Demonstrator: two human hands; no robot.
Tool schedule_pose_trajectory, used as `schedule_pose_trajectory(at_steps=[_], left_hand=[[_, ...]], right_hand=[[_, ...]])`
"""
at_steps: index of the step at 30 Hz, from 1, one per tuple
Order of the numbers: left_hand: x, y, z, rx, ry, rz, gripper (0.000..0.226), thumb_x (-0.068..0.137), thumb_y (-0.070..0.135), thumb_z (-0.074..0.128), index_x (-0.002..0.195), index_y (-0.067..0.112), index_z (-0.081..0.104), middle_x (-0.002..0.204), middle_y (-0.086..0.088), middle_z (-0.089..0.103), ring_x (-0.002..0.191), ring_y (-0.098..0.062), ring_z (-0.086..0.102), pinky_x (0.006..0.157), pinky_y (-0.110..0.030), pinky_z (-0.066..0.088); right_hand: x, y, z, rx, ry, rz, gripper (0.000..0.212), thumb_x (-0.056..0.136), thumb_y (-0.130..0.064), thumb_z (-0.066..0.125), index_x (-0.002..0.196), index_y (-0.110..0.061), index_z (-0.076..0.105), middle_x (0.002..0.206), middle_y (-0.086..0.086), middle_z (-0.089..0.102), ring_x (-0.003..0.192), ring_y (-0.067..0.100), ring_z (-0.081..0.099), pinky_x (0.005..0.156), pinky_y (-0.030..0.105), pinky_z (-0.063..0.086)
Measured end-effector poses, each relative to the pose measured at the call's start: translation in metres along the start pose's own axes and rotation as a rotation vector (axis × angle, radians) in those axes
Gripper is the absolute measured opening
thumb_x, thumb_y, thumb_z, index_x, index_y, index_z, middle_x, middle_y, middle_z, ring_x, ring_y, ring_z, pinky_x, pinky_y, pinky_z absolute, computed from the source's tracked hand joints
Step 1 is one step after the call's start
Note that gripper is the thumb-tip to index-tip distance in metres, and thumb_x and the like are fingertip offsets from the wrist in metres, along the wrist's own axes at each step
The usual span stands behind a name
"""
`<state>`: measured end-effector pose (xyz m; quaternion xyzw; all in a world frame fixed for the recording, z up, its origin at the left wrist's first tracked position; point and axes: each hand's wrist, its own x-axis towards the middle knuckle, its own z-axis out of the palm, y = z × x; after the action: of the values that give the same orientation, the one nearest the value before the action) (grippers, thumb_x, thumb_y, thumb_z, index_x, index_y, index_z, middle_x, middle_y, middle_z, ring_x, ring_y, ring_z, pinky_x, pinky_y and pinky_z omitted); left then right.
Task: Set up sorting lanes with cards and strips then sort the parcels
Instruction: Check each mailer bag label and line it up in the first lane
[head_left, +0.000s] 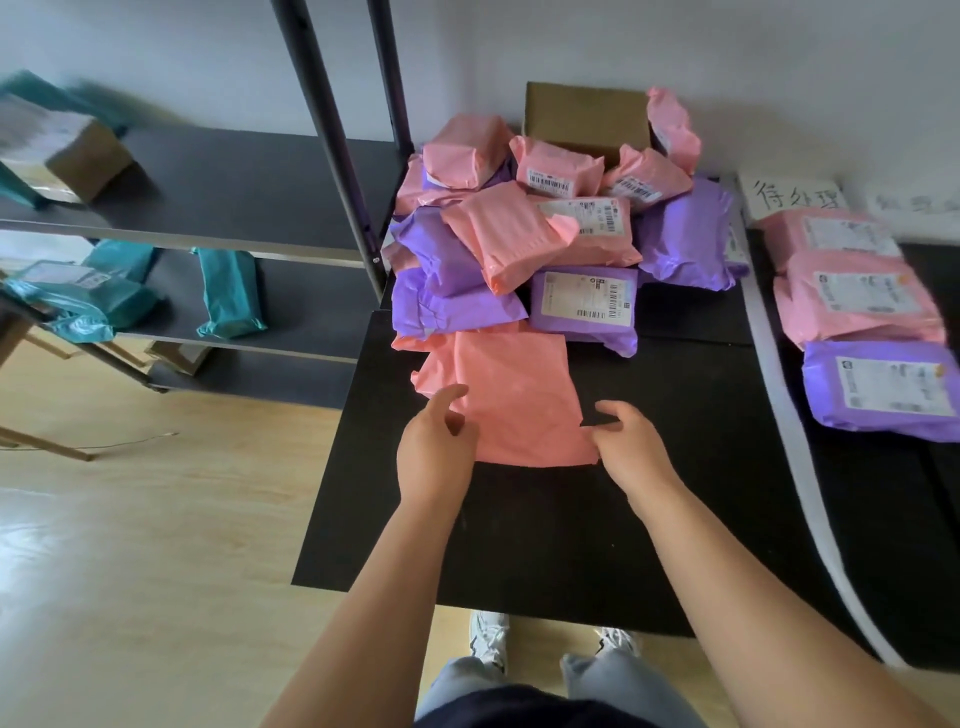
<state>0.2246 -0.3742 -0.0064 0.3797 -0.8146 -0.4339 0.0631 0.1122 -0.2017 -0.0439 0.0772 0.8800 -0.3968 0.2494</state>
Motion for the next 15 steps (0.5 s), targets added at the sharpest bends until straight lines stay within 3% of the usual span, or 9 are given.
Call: schedule_pose_trajectory(at_steps=[2,4,8,11,15], left_hand=[[0.004,0.013,-0.006,-0.029,0.006,0.025,0.035,0.090,0.014,0.059,0.117,0.036,0.066,0.081,0.013,0.062,0.065,-0.005,0.059,0.058,-0.024,0.050],[0.009,0.026,-0.012,-0.065,0.016,0.040,0.029,0.090,0.016,0.058,0.107,0.036,0.071,0.086,0.016,0.063,0.066,-0.001,0.059,0.057,-0.021,0.046],[0.017,0.054,-0.024,-0.181,0.036,0.072,0.019,0.088,0.017,0.065,0.096,0.030,0.075,0.086,0.016,0.066,0.077,0.002,0.058,0.062,-0.015,0.040],[0.020,0.076,-0.039,-0.314,0.051,0.055,0.018,0.084,0.015,0.069,0.088,0.031,0.076,0.083,0.013,0.068,0.076,-0.006,0.060,0.064,-0.023,0.043],[0.025,0.107,-0.061,-0.432,0.047,0.058,0.026,0.083,0.014,0.072,0.070,0.037,0.072,0.074,0.017,0.069,0.072,-0.004,0.061,0.061,-0.018,0.048]], right_hand=[[-0.004,-0.011,-0.012,0.070,0.000,-0.018,0.044,0.096,-0.012,0.054,0.138,-0.026,0.052,0.104,-0.011,0.061,0.089,0.007,0.061,0.058,0.019,0.038],[-0.008,-0.023,-0.026,0.111,-0.006,-0.046,0.040,0.097,-0.008,0.047,0.132,-0.026,0.057,0.093,-0.014,0.061,0.082,0.003,0.064,0.058,0.017,0.038],[-0.017,-0.042,-0.058,0.146,0.016,-0.132,0.040,0.094,0.002,0.046,0.111,-0.028,0.066,0.094,-0.008,0.068,0.071,0.003,0.070,0.056,0.014,0.041],[-0.028,-0.053,-0.080,0.161,0.014,-0.228,0.043,0.092,0.006,0.054,0.099,-0.035,0.068,0.097,-0.006,0.070,0.084,0.006,0.067,0.065,0.013,0.041],[-0.046,-0.070,-0.099,0.178,-0.039,-0.333,0.047,0.087,0.002,0.067,0.115,-0.036,0.068,0.104,-0.007,0.069,0.096,0.009,0.065,0.069,0.017,0.041]])
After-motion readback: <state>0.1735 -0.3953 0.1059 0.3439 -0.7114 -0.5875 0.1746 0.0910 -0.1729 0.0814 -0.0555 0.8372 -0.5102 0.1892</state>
